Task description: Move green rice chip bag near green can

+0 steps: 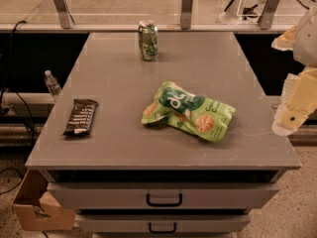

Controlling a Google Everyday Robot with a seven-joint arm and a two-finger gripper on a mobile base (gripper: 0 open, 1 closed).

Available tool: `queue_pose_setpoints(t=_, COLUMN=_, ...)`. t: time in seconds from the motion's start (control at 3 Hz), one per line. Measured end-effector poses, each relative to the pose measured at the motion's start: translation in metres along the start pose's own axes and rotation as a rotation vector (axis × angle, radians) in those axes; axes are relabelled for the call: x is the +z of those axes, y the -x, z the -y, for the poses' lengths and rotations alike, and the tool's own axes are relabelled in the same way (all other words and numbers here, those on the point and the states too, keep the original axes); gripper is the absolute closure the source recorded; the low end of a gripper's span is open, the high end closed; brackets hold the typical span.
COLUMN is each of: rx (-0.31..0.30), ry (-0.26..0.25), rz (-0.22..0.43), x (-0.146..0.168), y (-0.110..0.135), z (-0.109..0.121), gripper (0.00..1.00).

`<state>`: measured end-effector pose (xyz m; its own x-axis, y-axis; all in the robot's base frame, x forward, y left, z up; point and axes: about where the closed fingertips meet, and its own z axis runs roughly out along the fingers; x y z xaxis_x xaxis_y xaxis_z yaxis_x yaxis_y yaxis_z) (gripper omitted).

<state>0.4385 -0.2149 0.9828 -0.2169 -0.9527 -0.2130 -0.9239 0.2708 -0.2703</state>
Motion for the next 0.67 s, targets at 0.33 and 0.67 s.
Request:
queue_pose_setpoints(t=0.33, rx=0.001, ry=-0.003, rz=0.005, x=-0.001, y=0.001, z=0.000, gripper=0.00)
queue_pose_setpoints(t=0.67, rx=-0.020, ry=0.058, rz=0.072, x=0.026, y=0.044, z=-0.003, gripper=0.00)
